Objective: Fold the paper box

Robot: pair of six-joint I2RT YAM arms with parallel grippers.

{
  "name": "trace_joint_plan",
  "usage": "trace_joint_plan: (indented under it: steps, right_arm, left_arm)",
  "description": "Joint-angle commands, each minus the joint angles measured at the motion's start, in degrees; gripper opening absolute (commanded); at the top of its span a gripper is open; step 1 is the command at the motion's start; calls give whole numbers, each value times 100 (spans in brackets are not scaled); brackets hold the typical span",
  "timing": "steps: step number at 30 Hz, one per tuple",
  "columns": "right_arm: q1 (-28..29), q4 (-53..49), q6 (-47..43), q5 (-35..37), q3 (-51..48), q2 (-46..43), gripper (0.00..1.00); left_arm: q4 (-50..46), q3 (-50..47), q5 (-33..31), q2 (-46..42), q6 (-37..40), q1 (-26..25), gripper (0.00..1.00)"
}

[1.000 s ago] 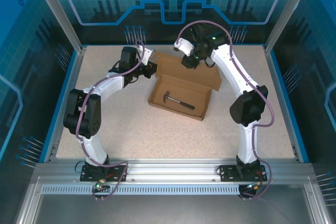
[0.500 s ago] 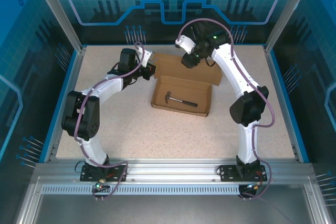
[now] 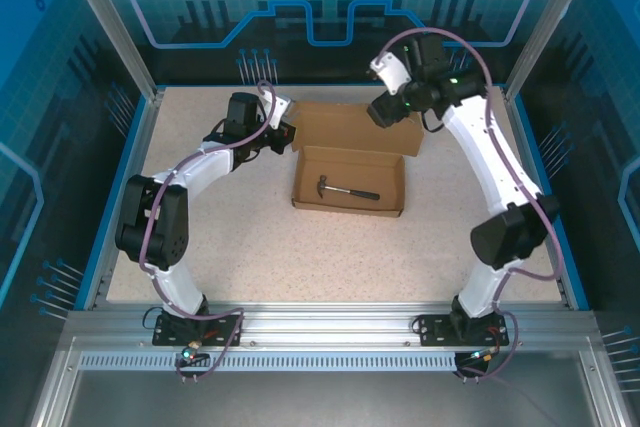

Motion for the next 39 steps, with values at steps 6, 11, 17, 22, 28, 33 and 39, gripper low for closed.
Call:
trace_joint_plan:
  steps: [6,11,17,22,28,33,39]
  right_arm:
    - [-1051,1879,1047,-618,-2489,-1313,78]
    - [-1377,2855,1126,-933,-3706,-1552,79]
    - [-1578,3520,837,-1357,-4094,-1167,78]
    - [-1576,3750,663,-1566,-4096,-938,68]
    - [-1595,3759,595,-1454,-4107,-814,47]
    - [-1594,3810,611,-1451,-4128,-680,36]
    - [-1575,4056,913,-1351,-4373,-860,19]
  left_arm:
    - [-309,45,-31,-135,108,46,0]
    - [-301,43,1,-150,72,45,0]
    - [-301,52,42,-151,46,45,0]
    - [-305,57,68,-160,25,45,0]
    - [-286,55,79,-178,2,45,0]
    - [-277,48,113,-167,-33,45,0]
    - [-263,30,69,-189,-266,37,0]
